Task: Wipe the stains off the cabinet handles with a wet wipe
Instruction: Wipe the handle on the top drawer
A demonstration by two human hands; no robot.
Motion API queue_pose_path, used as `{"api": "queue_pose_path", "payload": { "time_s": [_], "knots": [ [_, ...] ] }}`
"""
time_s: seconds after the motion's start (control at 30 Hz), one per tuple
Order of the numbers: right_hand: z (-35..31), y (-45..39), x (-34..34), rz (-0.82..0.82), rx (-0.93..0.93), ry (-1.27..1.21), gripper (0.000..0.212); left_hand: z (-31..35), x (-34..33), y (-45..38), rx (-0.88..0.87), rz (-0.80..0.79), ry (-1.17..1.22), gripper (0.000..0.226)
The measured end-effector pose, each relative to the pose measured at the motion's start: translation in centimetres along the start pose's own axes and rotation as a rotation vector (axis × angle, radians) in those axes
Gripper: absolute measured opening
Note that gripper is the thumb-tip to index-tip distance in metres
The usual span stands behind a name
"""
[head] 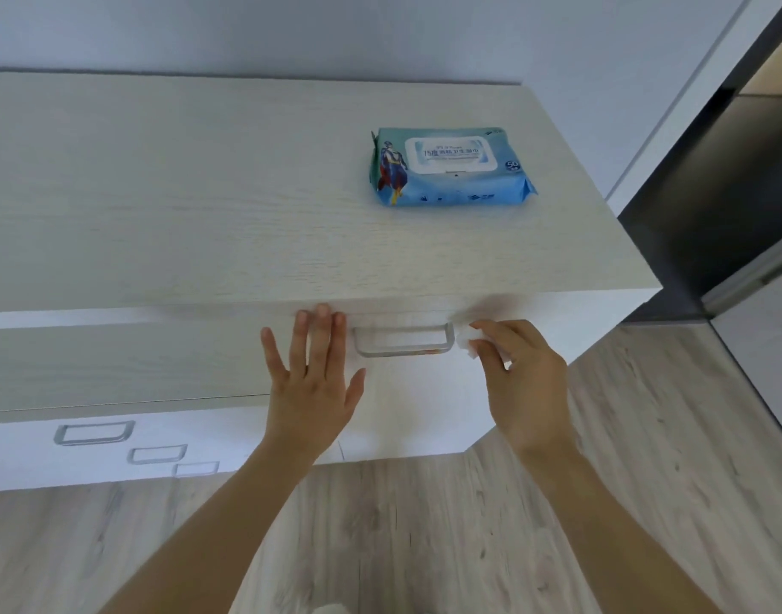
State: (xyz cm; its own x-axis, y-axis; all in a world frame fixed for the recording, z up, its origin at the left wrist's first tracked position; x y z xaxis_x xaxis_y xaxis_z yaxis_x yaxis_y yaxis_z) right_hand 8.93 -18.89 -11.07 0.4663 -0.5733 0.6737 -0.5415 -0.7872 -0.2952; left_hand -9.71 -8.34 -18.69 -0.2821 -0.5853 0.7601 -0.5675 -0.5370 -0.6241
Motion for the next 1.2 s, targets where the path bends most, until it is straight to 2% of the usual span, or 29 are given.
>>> {"api": "queue_pose_path", "payload": {
  "time_s": [0.17, 0.3, 0.37, 0.53, 0.7, 0.97, 1.07, 1.2],
  "knots": [
    [2.2, 0.0, -2.5, 0.229, 0.169, -0.11, 0.024, 1.1, -3.2, -1.4, 0.092, 0.306, 0.066, 0.095],
    [3.3, 0.5, -3.9, 0.24, 0.238, -0.374, 0.027, 1.9, -4.7, -2.2, 0.183, 0.518, 0.085, 0.095],
    [3.6, 0.7, -4.4, 0.251, 0.29, -0.449, 0.016, 2.0, -5.0, -2.5, 0.211, 0.57, 0.059, 0.093],
    [5.5, 0.6, -6.5, 0.178, 0.234, -0.942, 0.022, 1.9, -5.4, -2.7, 0.214, 0.673, -0.008, 0.08],
    [5.6, 0.5, -7.7, 0.263, 0.269, -1.1, 0.024, 2.0, -5.4, -2.3, 0.231, 0.729, -0.027, 0.076],
    [4.5, 0.7, -7.8, 0.388, 0.373, -0.953, 0.018, 2.0, -5.7, -2.4, 0.246, 0.715, -0.029, 0.078],
    [4.4, 1.2, -7.4, 0.513, 0.515, -0.675, 0.024, 1.9, -5.9, -2.4, 0.248, 0.712, -0.034, 0.078],
    [4.6, 0.7, -7.2, 0.626, 0.679, -0.474, 0.03, 2.0, -5.7, -2.4, 0.249, 0.722, -0.031, 0.077]
  ]
}}
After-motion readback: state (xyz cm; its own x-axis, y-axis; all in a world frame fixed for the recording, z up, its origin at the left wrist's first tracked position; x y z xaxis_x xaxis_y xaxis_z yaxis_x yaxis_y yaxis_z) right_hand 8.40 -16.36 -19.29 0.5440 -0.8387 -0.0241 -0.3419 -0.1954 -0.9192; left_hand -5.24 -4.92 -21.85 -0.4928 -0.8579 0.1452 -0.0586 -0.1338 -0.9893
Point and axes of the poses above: each hand's wrist, its own y-axis away from the middle knuckle, its own x-axis out of the back of the hand, z = x × y, the point moved 4 cm from there along -y, towards the middle knuckle, and after that the axes turned 3 degrees about -z, right-handed, at the moved point
